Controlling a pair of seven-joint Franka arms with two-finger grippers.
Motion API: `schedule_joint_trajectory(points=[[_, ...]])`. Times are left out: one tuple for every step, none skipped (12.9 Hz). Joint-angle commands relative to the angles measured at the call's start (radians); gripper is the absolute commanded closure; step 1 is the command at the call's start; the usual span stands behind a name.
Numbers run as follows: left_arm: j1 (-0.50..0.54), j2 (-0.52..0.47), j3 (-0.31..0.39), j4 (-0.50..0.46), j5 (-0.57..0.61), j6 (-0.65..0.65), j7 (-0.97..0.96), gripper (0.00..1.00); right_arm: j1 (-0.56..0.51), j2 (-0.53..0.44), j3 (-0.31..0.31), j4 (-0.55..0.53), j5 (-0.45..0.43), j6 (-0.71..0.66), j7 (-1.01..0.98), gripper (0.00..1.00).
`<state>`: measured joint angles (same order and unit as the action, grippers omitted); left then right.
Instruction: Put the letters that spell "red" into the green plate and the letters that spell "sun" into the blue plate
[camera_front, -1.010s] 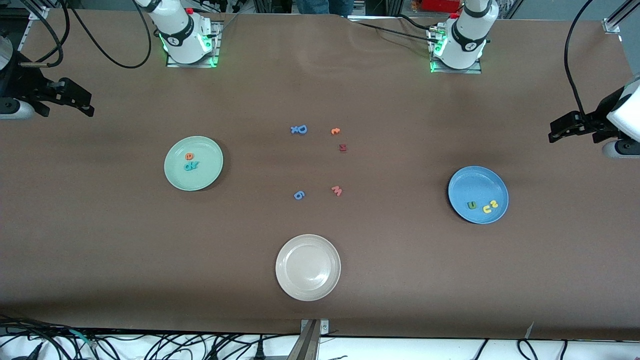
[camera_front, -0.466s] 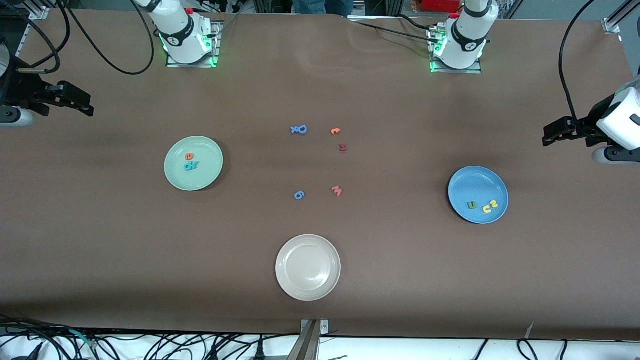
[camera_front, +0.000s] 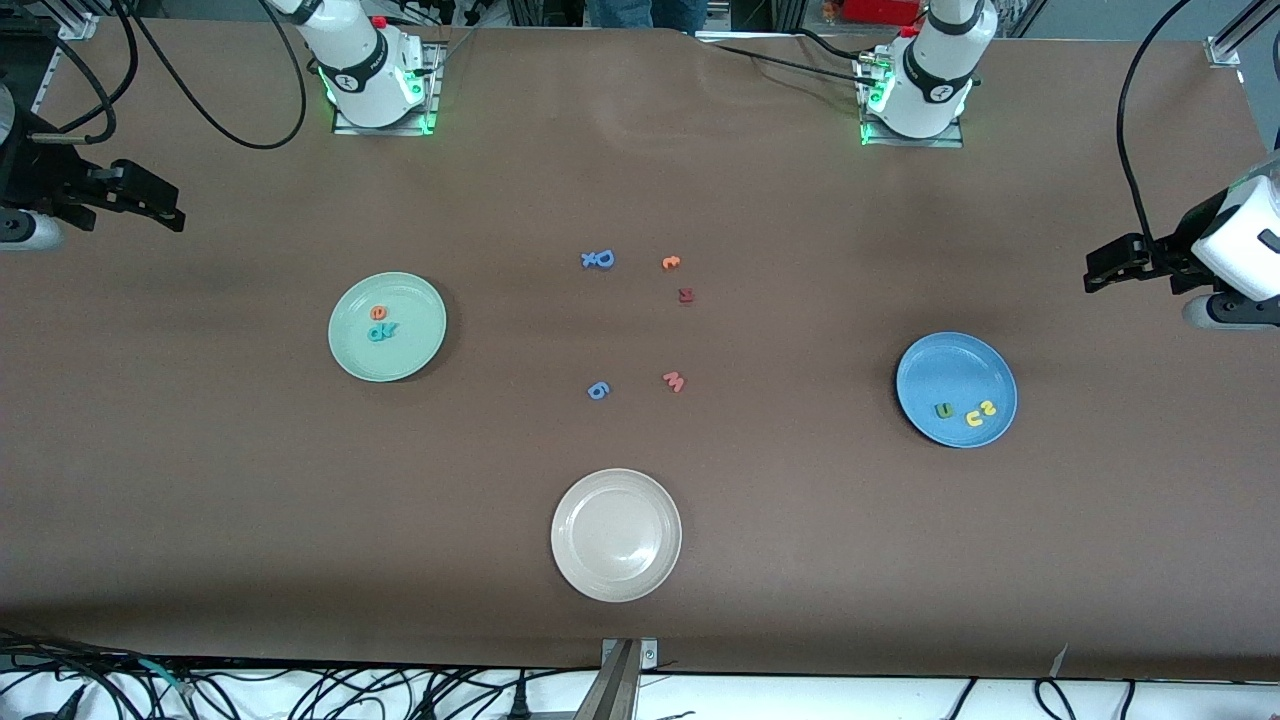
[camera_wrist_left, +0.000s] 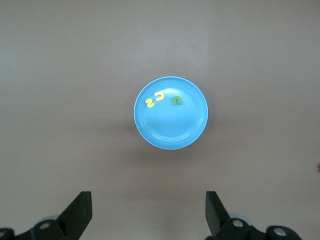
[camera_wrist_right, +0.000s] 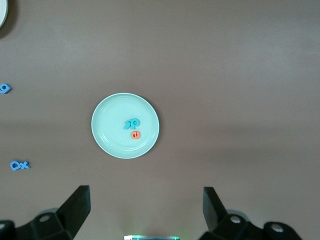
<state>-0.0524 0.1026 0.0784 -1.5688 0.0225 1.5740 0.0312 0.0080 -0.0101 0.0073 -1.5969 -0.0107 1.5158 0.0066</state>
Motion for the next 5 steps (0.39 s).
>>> schedule_joint_trajectory(points=[[-0.004,0.0,0.006,-0.004,-0.033,0.008,-0.002,0.0,-0.011,-0.028,0.002,-0.029,0.028,0.018,0.019,0.0],[-0.004,0.0,0.006,-0.007,-0.033,0.006,-0.002,0.0,-0.013,-0.027,-0.006,-0.031,0.032,0.026,0.016,0.0],[-0.004,0.0,0.007,-0.005,-0.033,0.006,-0.002,0.0,-0.013,-0.027,-0.006,-0.031,0.034,0.026,0.012,0.0],[-0.004,0.0,0.007,-0.005,-0.033,0.006,-0.002,0.0,-0.013,-0.027,-0.006,-0.031,0.034,0.026,0.007,0.0],[-0.004,0.0,0.007,-0.005,-0.033,0.006,-0.002,0.0,-0.013,-0.027,-0.006,-0.031,0.032,0.026,0.007,0.0]])
